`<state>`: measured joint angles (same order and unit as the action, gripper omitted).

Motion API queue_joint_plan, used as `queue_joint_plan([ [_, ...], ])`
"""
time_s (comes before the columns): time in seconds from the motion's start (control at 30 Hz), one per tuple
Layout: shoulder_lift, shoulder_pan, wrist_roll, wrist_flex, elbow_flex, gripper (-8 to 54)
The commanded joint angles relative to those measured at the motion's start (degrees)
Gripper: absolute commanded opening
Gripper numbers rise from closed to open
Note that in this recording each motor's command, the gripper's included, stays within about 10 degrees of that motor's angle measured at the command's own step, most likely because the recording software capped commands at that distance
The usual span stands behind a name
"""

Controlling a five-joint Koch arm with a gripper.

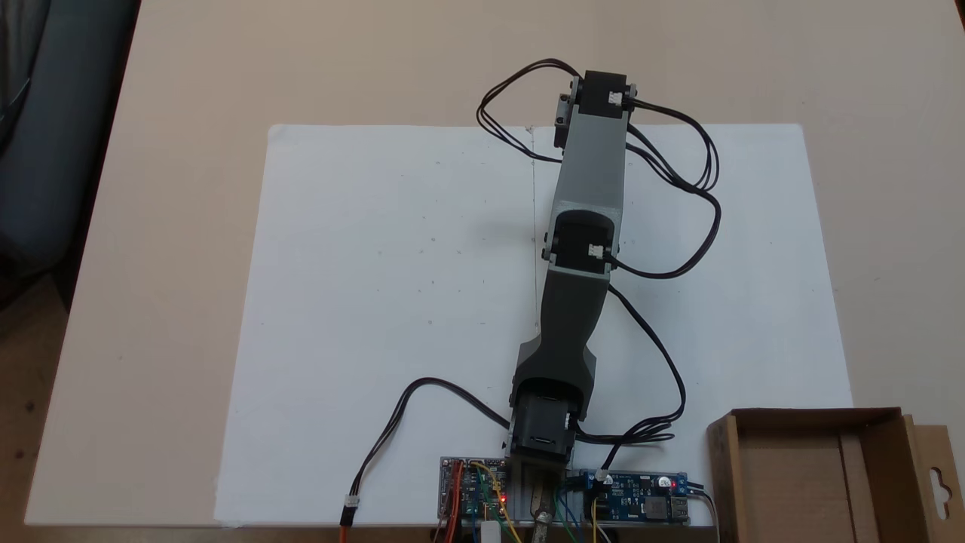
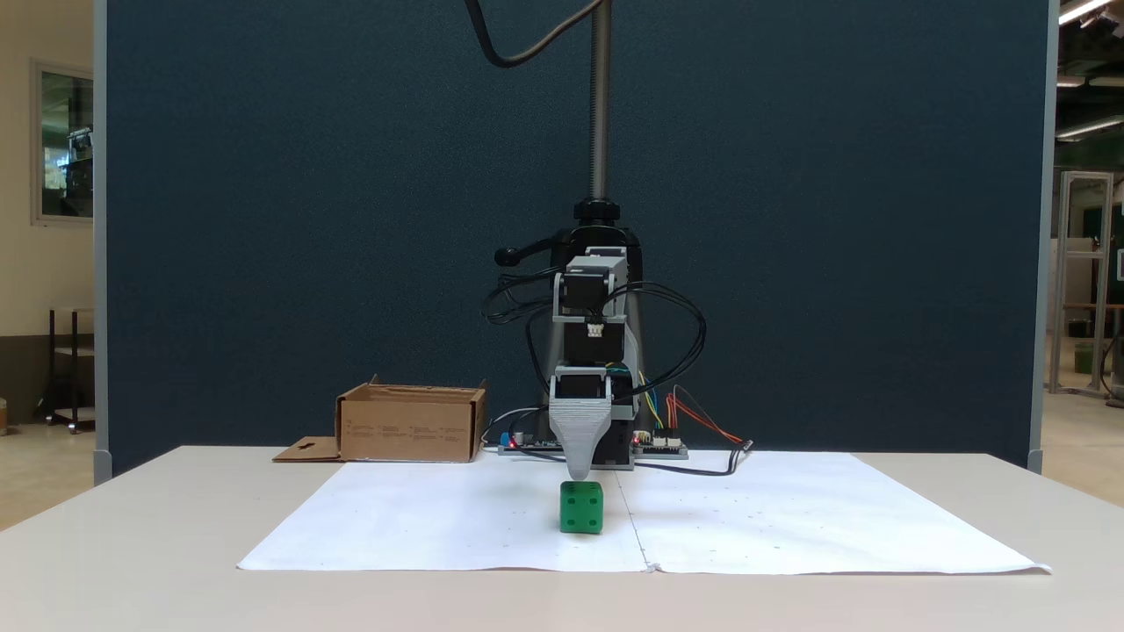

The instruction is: Grasp a green dice and put it in the bin.

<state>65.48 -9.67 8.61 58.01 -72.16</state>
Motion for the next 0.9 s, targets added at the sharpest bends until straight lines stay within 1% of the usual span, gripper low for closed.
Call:
queue_joint_plan([
  [0.0,0.5,-1.1,4.0,-1.3,3.1,48.3],
  [0.33,-2.4,-1.7,4.0,-3.3,3.1,48.3],
  [0.87,-3.4,-1.2,4.0,-3.6,3.1,47.5],
])
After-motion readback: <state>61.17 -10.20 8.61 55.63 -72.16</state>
